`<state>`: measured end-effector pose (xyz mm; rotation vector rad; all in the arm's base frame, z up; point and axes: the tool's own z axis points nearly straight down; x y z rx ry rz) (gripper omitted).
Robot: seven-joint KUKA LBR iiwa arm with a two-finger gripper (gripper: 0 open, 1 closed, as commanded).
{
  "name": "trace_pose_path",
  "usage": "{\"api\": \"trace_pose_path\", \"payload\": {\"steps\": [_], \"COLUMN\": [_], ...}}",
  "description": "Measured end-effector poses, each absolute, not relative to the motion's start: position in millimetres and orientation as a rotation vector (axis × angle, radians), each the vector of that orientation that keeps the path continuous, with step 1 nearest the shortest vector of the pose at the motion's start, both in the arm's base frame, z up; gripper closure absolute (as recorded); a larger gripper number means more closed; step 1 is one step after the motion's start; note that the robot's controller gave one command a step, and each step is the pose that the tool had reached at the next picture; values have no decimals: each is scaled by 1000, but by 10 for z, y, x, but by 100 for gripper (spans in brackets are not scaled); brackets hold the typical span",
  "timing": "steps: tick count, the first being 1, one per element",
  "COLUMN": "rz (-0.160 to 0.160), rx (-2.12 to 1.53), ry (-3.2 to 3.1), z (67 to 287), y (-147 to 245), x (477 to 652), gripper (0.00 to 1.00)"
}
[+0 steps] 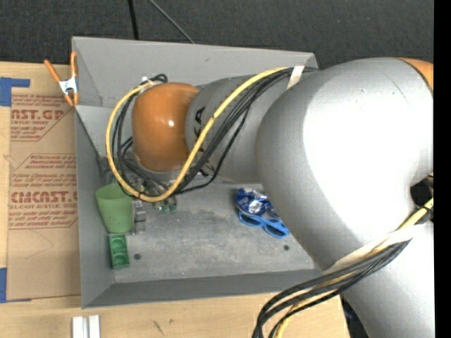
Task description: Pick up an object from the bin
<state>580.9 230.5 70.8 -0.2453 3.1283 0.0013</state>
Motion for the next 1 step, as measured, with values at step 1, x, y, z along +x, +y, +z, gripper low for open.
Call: {"api": "trace_pose_path", "payload": {"steps": [1], "rz": [7], "rx": [-181], "ry": [3129], "z": [2022], "y": [2323], "x": [5325], "gripper": [100]}}
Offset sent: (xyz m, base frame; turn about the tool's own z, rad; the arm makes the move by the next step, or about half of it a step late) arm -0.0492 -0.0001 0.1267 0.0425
